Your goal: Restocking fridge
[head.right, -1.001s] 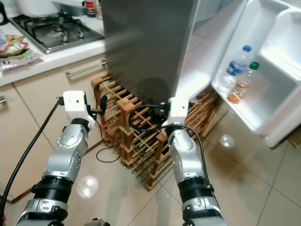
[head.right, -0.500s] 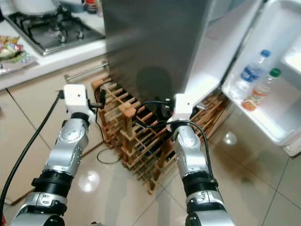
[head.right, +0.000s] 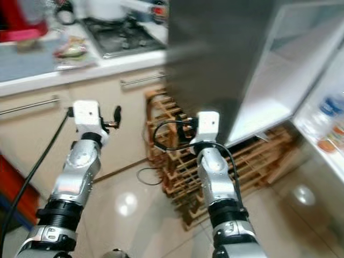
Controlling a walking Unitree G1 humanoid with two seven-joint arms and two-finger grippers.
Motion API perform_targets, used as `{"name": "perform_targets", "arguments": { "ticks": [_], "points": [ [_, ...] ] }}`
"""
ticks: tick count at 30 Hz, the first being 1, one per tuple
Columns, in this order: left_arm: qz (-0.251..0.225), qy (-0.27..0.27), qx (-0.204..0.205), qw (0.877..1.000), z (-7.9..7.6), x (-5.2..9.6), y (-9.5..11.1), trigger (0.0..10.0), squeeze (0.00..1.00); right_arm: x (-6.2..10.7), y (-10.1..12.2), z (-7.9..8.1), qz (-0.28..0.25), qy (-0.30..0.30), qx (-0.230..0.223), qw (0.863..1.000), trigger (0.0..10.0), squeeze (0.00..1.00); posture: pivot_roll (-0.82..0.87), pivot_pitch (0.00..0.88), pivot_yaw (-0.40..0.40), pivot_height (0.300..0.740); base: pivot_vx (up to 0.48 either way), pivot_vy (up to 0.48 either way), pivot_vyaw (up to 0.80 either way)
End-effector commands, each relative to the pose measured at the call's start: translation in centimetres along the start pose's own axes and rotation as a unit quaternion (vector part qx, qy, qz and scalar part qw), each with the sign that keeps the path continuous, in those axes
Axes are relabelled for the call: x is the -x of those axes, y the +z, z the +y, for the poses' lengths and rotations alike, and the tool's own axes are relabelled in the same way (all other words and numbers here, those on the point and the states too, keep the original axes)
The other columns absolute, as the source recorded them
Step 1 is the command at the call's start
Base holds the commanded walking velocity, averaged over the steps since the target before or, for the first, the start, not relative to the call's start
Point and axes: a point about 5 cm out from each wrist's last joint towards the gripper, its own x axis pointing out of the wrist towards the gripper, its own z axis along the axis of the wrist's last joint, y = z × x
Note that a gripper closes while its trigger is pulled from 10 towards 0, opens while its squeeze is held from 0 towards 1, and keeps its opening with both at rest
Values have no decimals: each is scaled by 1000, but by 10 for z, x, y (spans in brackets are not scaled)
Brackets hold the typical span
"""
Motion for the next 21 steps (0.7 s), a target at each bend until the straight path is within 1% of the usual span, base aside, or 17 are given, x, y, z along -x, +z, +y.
{"name": "perform_targets", "arguments": {
  "ticks": [1, 5, 8, 10, 11, 13, 14, 15, 17, 21],
  "points": [
    [-4, 7, -9, 1000, 4, 1, 1, 10000, 0, -4, 4, 2, -7, 5, -4, 1000, 10000, 0, -15, 0, -35, 740, 0, 0, 581],
    [-4, 19, -19, 1000, 8, 4, -1, 10000, 0, -5, 5, 5, -12, 11, -3, 1000, 10000, 0, -7, 0, -40, 740, 0, 0, 572],
    [-3, 18, -27, 999, 6, 6, -3, 10000, 0, -5, 5, 5, -13, 17, -1, 1000, 10000, 0, -9, 0, -36, 740, 0, 0, 556],
    [-4, 14, -26, 1000, 1, 5, -2, 10000, 0, -5, 7, 3, -17, 21, 2, 1000, 10000, 0, -15, 0, -30, 740, 0, 0, 556],
    [-4, 14, -26, 1000, 1, 5, -2, 10000, 0, -5, 7, 3, -17, 21, 2, 1000, 10000, 0, -15, 0, -30, 740, 0, 0, 556],
    [-12, -1, -29, 1000, -7, 4, 1, 10000, 0, -5, 8, 1, -21, 20, 6, 1000, 10000, 0, -22, 0, -21, 740, 0, 0, 556],
    [-12, -1, -29, 1000, -7, 4, 1, 10000, 0, -5, 8, 1, -21, 20, 6, 1000, 10000, 0, -22, 0, -21, 740, 0, 0, 556],
    [-25, -33, -12, 999, -15, 2, 8, 10000, 0, -6, 12, -1, -30, 17, 17, 999, 10000, 0, -35, 0, -11, 740, 0, 0, 556],
    [-36, -45, -10, 998, -18, 2, 12, 10000, 0, -6, 15, -2, -36, 16, 33, 999, 10000, 0, -46, 0, 0, 740, 401, 0, 556],
    [-39, -46, -14, 998, -19, 1, 13, 10000, 0, -6, 15, -3, -36, 15, 38, 999, 10000, 0, -53, 0, 8, 740, 441, 0, 584]
  ]
}}
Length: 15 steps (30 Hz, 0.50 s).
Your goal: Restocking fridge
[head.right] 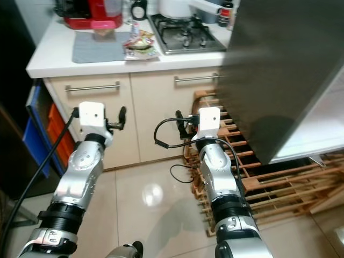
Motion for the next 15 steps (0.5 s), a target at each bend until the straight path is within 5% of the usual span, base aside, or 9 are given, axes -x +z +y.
{"name": "perform_targets", "arguments": {
  "ticks": [1, 8, 15],
  "points": [
    [-17, 0, -5, 1000, 3, -3, 9, 10000, 0, -3, 6, 2, -15, 1, 5, 1000, 10000, 0, -53, 0, 8, 740, 454, 0, 594],
    [-31, 2, 11, 999, -3, -16, 20, 10000, 0, -6, 13, -1, -22, -11, 17, 1000, 10000, 0, -49, 0, -39, 740, 454, 0, 496],
    [-105, -30, -4, 994, -8, -22, 56, 10000, 0, -13, 29, -5, -48, -31, 30, 998, 10000, 0, -62, 0, -29, 740, 456, 0, 0]
  ]
}}
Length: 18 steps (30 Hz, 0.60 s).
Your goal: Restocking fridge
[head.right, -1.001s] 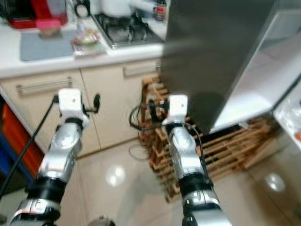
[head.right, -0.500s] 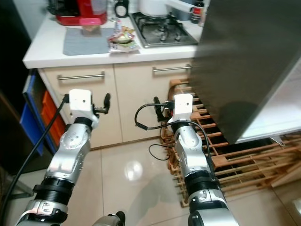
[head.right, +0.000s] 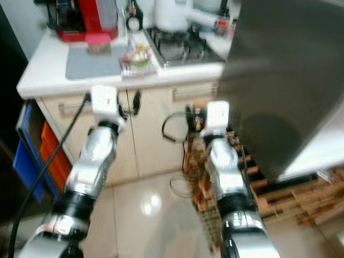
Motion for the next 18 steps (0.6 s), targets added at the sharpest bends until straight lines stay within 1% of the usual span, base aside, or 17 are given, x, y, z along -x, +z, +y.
{"name": "perform_targets", "arguments": {
  "ticks": [1, 4, 7, 11, 14, 16, 17, 18],
  "points": [
    [-16, 5, -7, 1000, 10, -3, 8, 10000, 0, -6, 11, 10, -23, 13, -2, 1000, 10000, 0, -65, 0, -28, 740, 458, 0, 0],
    [-24, 4, -5, 1000, 10, -6, 12, 10000, 0, -4, 15, 10, -33, 17, 14, 999, 10000, 0, -71, 0, -29, 740, 454, 0, 0],
    [-25, 5, 4, 1000, 7, -6, 14, 10000, 0, 0, 13, 11, -33, 21, 18, 999, 10000, 0, -79, 0, -27, 740, 454, 0, 717],
    [-38, 1, 16, 999, 2, -6, 22, 10000, 0, 4, 14, 15, -41, 29, 24, 998, 10000, 0, -85, 0, -26, 740, 456, 0, 681],
    [-52, 13, 29, 998, 4, -6, 31, 10000, 0, 5, 18, 16, -47, 30, 27, 998, 10000, 0, -83, 0, -22, 740, 455, 0, 669],
    [-57, 14, 29, 998, 5, -7, 34, 10000, 0, 5, 20, 15, -51, 28, 21, 998, 10000, 0, -81, 0, -21, 740, 458, 0, 663],
    [-69, 18, 24, 997, 6, -8, 40, 10000, 0, 4, 22, 14, -48, 18, 21, 998, 10000, 0, -74, 0, -18, 740, 465, 0, 0],
    [-73, 18, 22, 997, 7, -8, 42, 10000, 0, 3, 22, 13, -48, 14, 20, 999, 10000, 0, -74, 0, -18, 740, 465, 0, 0]
  ]
}}
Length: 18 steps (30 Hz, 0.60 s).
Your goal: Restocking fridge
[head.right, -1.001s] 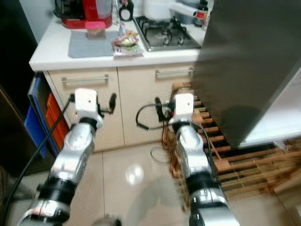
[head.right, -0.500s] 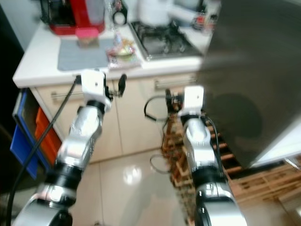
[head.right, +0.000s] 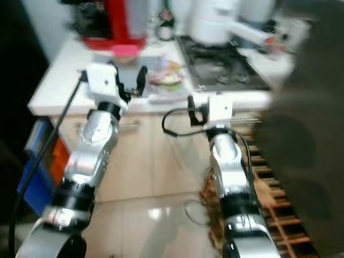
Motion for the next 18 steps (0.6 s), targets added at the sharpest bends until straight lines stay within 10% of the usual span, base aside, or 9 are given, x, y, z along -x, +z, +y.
{"name": "perform_targets", "arguments": {
  "ticks": [1, 11, 18],
  "points": [
    [-20, -14, 11, 1000, -10, -4, 11, 10000, 0, 0, 5, -16, -2, -27, 7, 1000, 10000, 0, -71, 0, -17, 740, 0, 0, 0],
    [-10, -29, -19, 999, -6, -9, 10, 10000, 0, -2, 31, -23, -52, -56, 12, 997, 10000, 0, -66, 0, -19, 740, 0, 0, 0],
    [96, -44, -1, 994, -15, 7, -30, 10000, 0, 5, 21, -35, -26, -93, 18, 995, 10000, 0, -84, 0, -23, 740, 0, 0, 0]
  ]
}}
